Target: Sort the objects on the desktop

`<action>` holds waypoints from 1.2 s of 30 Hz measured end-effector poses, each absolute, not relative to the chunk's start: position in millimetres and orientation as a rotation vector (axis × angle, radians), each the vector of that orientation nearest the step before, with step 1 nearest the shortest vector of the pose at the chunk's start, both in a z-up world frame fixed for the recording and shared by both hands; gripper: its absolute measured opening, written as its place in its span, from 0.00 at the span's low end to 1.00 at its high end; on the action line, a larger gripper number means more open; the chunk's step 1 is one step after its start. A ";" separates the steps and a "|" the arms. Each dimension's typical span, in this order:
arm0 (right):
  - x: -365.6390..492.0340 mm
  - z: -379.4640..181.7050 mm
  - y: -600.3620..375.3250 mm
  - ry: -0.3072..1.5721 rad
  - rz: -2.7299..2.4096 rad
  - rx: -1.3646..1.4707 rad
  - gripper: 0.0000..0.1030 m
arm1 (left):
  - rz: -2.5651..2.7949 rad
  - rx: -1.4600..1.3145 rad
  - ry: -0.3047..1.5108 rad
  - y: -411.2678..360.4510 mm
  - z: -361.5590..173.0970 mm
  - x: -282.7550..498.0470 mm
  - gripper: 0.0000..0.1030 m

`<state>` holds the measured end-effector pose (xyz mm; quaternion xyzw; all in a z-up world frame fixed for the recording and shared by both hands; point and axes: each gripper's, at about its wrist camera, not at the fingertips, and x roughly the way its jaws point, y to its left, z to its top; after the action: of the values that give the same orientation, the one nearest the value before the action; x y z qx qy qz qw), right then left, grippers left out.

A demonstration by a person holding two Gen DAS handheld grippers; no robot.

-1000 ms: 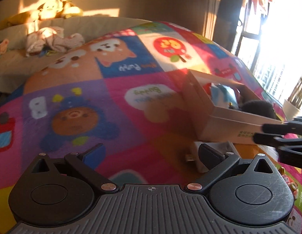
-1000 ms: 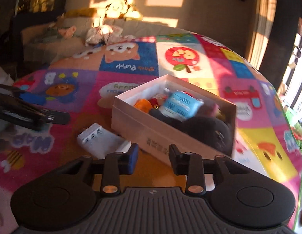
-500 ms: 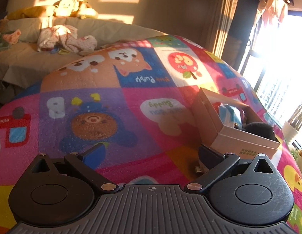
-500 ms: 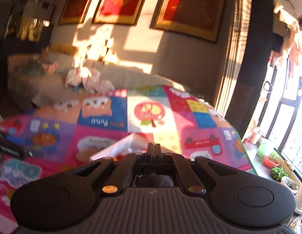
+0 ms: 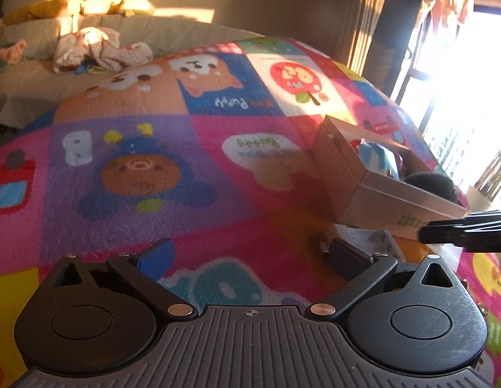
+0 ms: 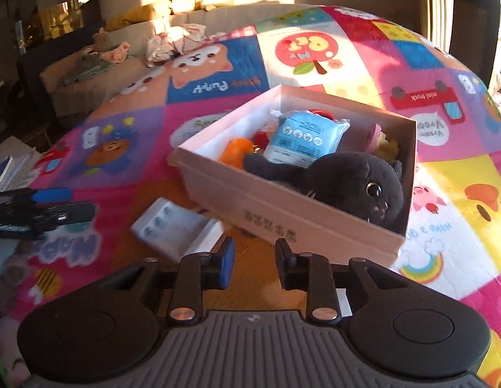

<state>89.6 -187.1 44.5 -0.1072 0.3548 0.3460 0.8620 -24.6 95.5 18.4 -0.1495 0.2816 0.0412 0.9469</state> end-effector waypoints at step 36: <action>81.4 62.2 -148.7 0.636 0.797 -0.249 0.07 | 0.081 -0.309 0.561 93.9 19.1 -28.0 1.00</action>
<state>81.4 -148.7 62.2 -0.1190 0.3038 0.3802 0.8654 -28.0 93.9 19.1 -0.1518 0.2758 0.0396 0.9483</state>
